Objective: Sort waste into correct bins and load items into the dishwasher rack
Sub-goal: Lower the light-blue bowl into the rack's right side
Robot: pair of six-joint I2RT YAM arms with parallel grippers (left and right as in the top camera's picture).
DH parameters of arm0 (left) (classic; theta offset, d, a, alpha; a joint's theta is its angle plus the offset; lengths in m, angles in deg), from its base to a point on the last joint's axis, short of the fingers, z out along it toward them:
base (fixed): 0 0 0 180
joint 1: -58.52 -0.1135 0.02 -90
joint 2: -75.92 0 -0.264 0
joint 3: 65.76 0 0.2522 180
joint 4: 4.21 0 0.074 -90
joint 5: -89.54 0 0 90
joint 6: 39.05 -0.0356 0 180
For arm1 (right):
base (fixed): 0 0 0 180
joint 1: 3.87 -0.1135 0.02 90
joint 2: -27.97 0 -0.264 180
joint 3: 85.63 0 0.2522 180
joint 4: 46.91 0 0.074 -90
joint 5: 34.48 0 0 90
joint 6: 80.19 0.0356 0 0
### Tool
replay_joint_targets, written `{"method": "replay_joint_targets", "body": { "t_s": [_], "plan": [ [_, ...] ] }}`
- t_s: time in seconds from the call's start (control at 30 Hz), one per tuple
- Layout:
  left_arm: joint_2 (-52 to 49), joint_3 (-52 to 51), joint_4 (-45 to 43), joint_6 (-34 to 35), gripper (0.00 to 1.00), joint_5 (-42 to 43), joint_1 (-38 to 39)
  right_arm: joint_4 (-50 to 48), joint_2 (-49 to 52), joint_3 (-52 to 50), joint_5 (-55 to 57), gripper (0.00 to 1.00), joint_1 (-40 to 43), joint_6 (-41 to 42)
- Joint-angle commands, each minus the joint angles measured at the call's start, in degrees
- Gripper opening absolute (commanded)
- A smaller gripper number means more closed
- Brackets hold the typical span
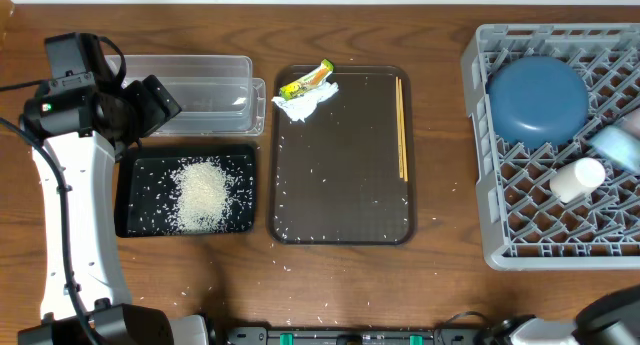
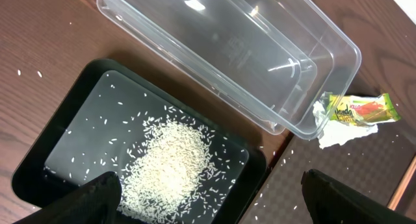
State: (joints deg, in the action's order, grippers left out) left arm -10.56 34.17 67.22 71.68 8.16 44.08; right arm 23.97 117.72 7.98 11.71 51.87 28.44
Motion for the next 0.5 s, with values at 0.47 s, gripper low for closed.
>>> {"method": "replay_joint_targets", "body": {
  "t_s": [0.47],
  "plan": [
    [0.0,1.3,0.2,-0.3,0.92,-0.3,-0.2,7.8,-16.3,-0.1,2.5,0.44,-4.1,-4.0]
  ]
}}
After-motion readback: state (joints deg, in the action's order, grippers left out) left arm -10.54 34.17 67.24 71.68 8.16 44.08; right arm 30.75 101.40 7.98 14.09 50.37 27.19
